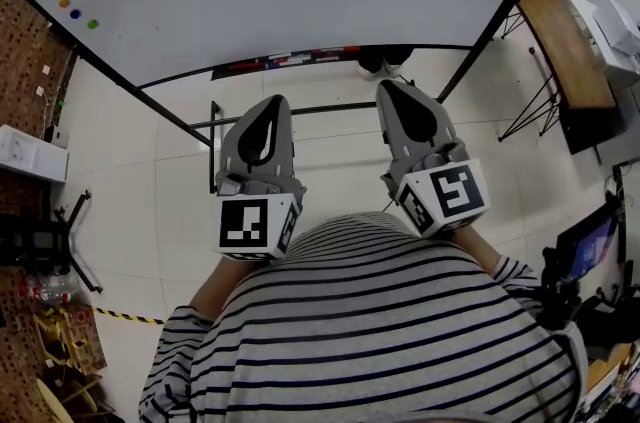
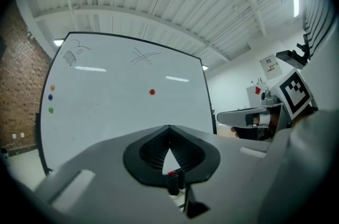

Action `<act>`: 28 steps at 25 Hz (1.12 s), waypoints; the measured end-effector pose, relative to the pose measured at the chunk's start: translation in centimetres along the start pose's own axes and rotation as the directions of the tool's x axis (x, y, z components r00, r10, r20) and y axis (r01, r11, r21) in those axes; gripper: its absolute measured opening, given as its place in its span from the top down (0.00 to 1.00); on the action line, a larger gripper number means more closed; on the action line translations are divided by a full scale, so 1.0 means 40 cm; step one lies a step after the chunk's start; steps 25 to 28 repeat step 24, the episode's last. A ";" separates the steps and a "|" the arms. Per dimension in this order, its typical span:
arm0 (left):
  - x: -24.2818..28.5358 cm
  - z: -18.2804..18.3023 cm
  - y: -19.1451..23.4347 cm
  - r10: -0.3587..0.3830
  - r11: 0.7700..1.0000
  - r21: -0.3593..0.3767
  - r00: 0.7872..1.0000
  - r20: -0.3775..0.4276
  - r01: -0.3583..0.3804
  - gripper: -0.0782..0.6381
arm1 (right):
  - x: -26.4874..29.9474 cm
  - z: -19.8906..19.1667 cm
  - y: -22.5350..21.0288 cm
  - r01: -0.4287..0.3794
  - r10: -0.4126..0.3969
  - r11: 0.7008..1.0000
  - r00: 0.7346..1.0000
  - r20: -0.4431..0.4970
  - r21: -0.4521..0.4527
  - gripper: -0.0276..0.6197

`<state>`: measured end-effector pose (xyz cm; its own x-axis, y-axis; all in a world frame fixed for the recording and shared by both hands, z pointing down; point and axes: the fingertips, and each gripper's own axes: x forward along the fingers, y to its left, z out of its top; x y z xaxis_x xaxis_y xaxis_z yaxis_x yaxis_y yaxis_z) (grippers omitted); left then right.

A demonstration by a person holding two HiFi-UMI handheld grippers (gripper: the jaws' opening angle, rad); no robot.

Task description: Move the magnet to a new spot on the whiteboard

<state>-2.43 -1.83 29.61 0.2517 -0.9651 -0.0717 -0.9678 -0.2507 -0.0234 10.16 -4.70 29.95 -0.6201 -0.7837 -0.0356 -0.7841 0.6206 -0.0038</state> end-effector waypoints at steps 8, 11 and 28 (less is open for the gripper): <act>-0.047 -0.012 0.076 0.014 1.000 -0.017 0.999 -0.029 -0.015 0.87 | 0.035 -0.005 0.081 -0.002 0.002 1.000 1.000 -0.012 -0.014 0.96; -0.056 -0.017 0.094 0.012 1.000 -0.022 0.999 -0.030 -0.013 0.87 | 0.054 -0.012 0.107 -0.015 0.015 1.000 1.000 -0.003 -0.022 0.96; -0.061 -0.029 0.128 -0.010 0.999 -0.033 0.999 -0.036 0.009 0.87 | 0.090 -0.006 0.151 -0.012 0.011 0.999 1.000 -0.006 -0.043 0.96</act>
